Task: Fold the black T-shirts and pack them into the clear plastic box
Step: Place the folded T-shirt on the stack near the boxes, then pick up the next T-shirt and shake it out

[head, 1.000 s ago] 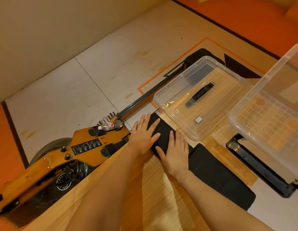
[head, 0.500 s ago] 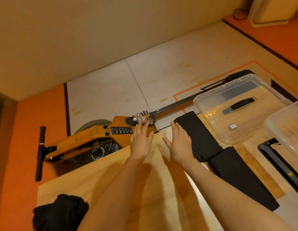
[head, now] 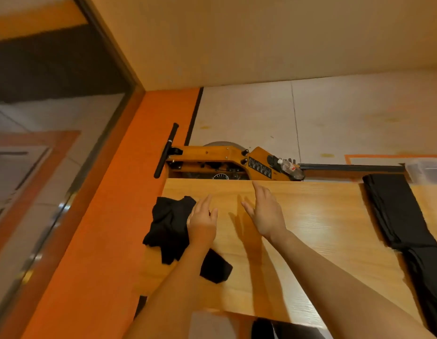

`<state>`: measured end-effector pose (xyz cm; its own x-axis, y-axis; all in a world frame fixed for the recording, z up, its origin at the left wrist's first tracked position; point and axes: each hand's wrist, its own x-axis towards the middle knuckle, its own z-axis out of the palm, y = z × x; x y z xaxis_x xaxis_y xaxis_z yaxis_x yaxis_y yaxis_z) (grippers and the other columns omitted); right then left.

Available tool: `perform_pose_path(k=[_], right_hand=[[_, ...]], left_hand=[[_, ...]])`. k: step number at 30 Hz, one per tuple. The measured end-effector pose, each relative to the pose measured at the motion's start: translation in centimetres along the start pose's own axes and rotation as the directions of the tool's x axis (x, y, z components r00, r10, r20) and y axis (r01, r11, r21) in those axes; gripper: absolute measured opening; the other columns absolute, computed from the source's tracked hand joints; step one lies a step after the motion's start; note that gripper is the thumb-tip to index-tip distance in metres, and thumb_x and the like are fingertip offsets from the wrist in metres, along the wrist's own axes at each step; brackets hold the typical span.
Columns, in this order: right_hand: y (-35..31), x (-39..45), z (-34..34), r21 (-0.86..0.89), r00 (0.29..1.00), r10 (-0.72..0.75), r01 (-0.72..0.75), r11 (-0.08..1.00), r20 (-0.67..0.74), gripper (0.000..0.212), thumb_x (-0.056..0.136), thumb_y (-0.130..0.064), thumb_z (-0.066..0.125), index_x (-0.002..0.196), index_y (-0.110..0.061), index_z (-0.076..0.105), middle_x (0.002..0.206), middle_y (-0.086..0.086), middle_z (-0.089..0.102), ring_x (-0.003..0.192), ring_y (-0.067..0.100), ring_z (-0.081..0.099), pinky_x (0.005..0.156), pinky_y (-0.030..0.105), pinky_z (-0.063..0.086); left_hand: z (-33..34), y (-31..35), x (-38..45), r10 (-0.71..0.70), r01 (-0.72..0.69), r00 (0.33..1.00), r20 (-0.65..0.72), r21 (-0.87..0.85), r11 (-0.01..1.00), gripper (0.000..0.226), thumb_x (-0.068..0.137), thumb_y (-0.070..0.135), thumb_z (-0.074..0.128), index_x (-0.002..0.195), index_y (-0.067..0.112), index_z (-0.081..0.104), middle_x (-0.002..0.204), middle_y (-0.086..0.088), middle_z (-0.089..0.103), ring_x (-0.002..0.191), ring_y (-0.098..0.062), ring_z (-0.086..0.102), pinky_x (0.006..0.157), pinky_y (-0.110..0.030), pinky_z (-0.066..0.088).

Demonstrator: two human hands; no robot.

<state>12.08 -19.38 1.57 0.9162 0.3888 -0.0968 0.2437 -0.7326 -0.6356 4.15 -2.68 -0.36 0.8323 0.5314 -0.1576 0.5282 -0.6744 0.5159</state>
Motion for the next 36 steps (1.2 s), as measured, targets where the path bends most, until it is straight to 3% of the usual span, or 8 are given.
perform_pose_path(k=[5,12,18,23,30,33,36], right_hand=[[-3.4,-2.0,4.7,-0.023,0.985,-0.089,0.093,0.995,0.15,0.069,0.098,-0.042,0.053,0.154,-0.018,0.021,0.153,0.009,0.037,0.138,0.027,0.037,0.11,0.039,0.038],[-5.1,-3.7,9.2,-0.017,0.924,-0.211,0.228,0.974,0.32,0.067,0.097,-0.034,0.058,0.154,-0.018,0.025,0.15,0.009,0.038,0.135,0.028,0.04,0.108,0.039,0.039],[-6.9,-3.1,12.1,-0.119,0.843,-0.341,0.422,0.899,0.415,0.063,0.094,-0.032,0.063,0.15,-0.018,0.037,0.153,0.009,0.036,0.142,0.029,0.031,0.117,0.041,0.029],[-8.8,-1.6,14.0,-0.222,0.801,-0.377,0.518,0.826,0.465,0.064,0.092,-0.029,0.066,0.148,-0.016,0.039,0.152,0.013,0.036,0.141,0.032,0.031,0.114,0.045,0.029],[-8.2,0.4,15.1,-0.246,0.825,-0.368,0.499,0.831,0.429,0.02,0.094,-0.018,0.062,0.111,-0.01,0.07,0.137,0.015,0.053,0.124,0.038,0.048,0.099,0.047,0.044],[-7.5,0.5,14.3,-0.018,0.88,-0.318,0.346,0.938,0.352,0.014,0.1,-0.017,0.052,0.105,-0.009,0.062,0.1,0.01,0.065,0.088,0.031,0.061,0.075,0.042,0.049],[-6.7,0.6,12.7,0.105,0.929,-0.201,0.177,0.979,0.31,0.02,0.104,-0.02,0.044,0.11,-0.004,0.054,0.085,0.01,0.061,0.07,0.026,0.053,0.064,0.04,0.044]], left_hand=[[-2.7,-7.1,-3.3,-0.155,0.153,0.983,-0.094,-0.025,0.988,0.047,0.102,0.035,0.043,0.147,0.024,0.037,0.155,-0.004,0.033,0.142,-0.021,0.031,0.11,-0.04,0.034],[-2.8,-13.5,-6.9,-0.317,0.298,0.938,-0.14,-0.142,0.944,0.048,0.102,0.033,0.043,0.148,0.021,0.035,0.156,-0.004,0.03,0.146,-0.022,0.022,0.115,-0.044,0.028],[-1.2,-16.9,-9.8,-0.347,0.327,0.91,-0.227,-0.119,0.937,0.046,0.099,0.022,0.05,0.144,0.015,0.044,0.148,-0.005,0.044,0.138,-0.023,0.039,0.11,-0.041,0.037],[-0.8,-17.6,-11.5,-0.448,0.441,0.861,-0.239,-0.086,0.893,0.05,0.101,0.029,0.047,0.148,0.021,0.034,0.152,-0.006,0.037,0.142,-0.021,0.033,0.111,-0.042,0.034],[-1.0,-16.4,-10.9,-0.477,0.455,0.844,-0.246,-0.143,0.879,0.048,0.102,0.031,0.042,0.148,0.023,0.034,0.153,-0.008,0.035,0.142,-0.023,0.03,0.112,-0.039,0.032],[-1.0,-15.5,-10.3,-0.481,0.457,0.84,-0.25,-0.152,0.876,0.047,0.102,0.031,0.042,0.148,0.024,0.034,0.154,-0.007,0.033,0.143,-0.023,0.028,0.111,-0.035,0.032],[-0.6,-14.8,-9.7,-0.495,0.464,0.838,-0.229,-0.177,0.868,0.048,0.102,0.034,0.043,0.149,0.028,0.033,0.154,-0.005,0.033,0.143,-0.023,0.029,0.111,-0.037,0.035]])
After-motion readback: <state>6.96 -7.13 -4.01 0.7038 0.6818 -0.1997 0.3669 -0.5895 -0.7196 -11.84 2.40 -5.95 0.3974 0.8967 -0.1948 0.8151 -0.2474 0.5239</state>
